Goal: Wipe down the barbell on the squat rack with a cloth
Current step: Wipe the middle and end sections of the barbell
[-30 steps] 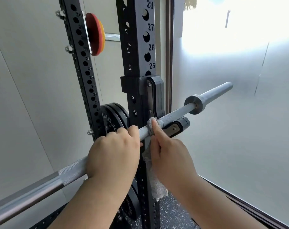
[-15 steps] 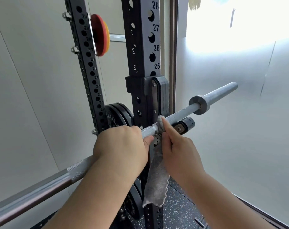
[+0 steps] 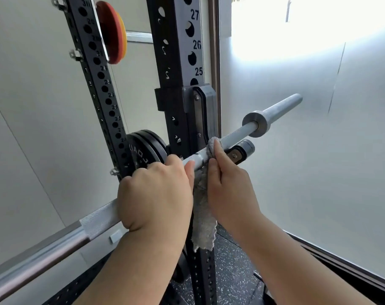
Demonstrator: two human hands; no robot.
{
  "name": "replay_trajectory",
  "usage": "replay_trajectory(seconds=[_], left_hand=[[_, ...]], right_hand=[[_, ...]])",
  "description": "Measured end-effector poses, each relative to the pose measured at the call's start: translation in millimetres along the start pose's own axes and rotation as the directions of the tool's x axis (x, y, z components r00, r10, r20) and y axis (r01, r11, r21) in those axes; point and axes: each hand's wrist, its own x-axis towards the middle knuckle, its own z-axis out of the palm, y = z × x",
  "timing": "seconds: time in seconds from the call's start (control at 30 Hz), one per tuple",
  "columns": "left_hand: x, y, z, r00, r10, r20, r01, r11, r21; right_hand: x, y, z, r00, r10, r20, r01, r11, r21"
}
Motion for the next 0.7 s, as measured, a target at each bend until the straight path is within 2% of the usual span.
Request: replay_trajectory(seconds=[0.13, 0.23, 0.33, 0.47, 0.6, 0.7], left_hand=[[6.5, 6.7, 2.6, 0.996, 0.007, -0.084, -0.012, 0.999, -0.049], [11.3, 6.2, 2.1, 0.999, -0.021, -0.046, 0.018, 0.998, -0.061], [13.9, 7.1, 1.5, 1.0, -0.019, -0.022, 0.017, 0.994, -0.112], [0.7, 2.2, 3.4, 0.999, 0.015, -0.042, -0.017, 0.998, -0.06], [-16.9, -5.1, 21.8, 0.978, 0.149, -0.148, -0.148, 0.989, 0.02], [-14.0, -5.2, 16.0, 0.983, 0.121, -0.141, -0.122, 0.993, -0.001]], right_hand=[[-20.4, -13.5, 3.3, 0.997, -0.061, 0.043, 0.063, 0.997, -0.043], [1.4, -6.3, -7.4, 0.999, -0.013, -0.053, 0.01, 0.997, -0.071], [-0.6, -13.0, 0.0, 0.999, 0.031, -0.031, -0.033, 0.997, -0.069], [-28.8, -21.0, 7.6, 0.999, -0.036, 0.024, 0.038, 0.995, -0.09], [-7.2, -9.4, -5.2, 0.999, 0.013, -0.038, -0.021, 0.978, -0.207], [-9.4, -13.7, 0.9, 0.999, 0.032, -0.019, -0.034, 0.993, -0.116]])
